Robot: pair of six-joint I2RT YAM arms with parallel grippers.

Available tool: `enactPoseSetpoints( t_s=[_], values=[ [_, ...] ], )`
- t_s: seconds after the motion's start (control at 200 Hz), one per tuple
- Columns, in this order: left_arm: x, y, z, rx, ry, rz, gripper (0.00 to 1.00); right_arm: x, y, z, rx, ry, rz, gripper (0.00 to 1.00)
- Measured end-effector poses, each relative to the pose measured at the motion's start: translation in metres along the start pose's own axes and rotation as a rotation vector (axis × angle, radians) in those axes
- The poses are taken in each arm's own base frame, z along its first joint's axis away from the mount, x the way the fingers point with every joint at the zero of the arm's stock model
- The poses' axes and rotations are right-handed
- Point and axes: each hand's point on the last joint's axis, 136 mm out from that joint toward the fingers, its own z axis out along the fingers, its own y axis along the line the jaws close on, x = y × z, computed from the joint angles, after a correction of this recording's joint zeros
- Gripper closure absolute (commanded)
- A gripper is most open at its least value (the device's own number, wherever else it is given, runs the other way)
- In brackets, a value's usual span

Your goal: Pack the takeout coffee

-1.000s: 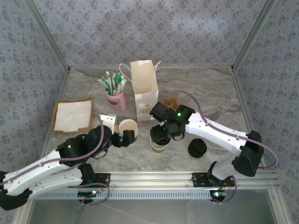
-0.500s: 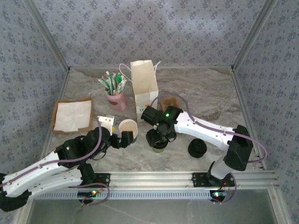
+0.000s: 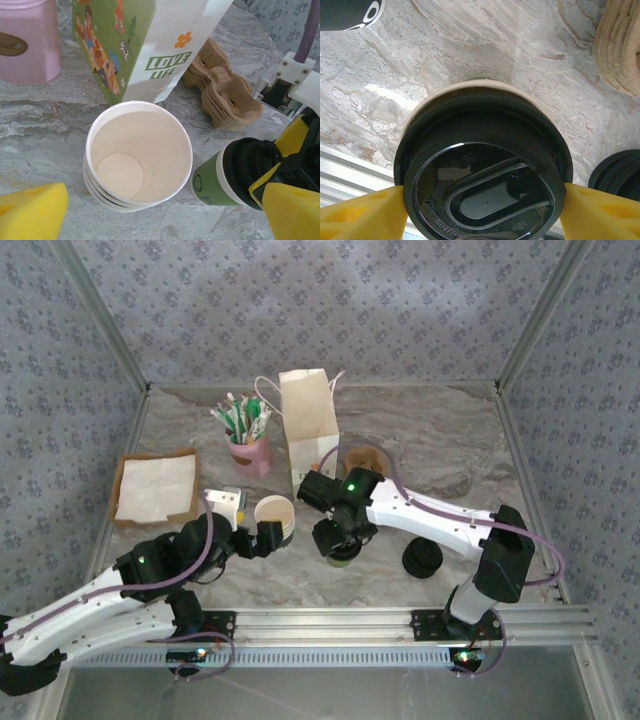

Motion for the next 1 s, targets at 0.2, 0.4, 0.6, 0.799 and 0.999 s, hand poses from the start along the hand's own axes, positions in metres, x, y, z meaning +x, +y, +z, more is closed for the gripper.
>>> enactPoseSetpoints(
  t_s=[0.2, 0.4, 0.6, 0.799, 0.999],
  values=[
    [0.0007, 0.0004, 0.0004, -0.001, 0.001, 0.001, 0.01, -0.0004, 0.0000, -0.0028, 0.001, -0.002, -0.001, 0.22],
    [0.0016, 0.0009, 0.0008, -0.002, 0.003, 0.001, 0.01, 0.0004, 0.0023, 0.0015, -0.002, 0.015, -0.002, 0.22],
    [0.0007, 0.0008, -0.0004, 0.001, -0.002, -0.001, 0.01, -0.0002, 0.0041, 0.0038, -0.013, 0.024, 0.003, 0.22],
    [0.0007, 0.0015, -0.0002, -0.001, -0.002, -0.002, 0.00, 0.0000, 0.0043, 0.0038, -0.018, 0.028, 0.005, 0.22],
    [0.0003, 0.0022, 0.0002, -0.003, -0.004, -0.004, 0.01, -0.0010, 0.0034, 0.0036, -0.020, 0.028, 0.003, 0.22]
  ],
)
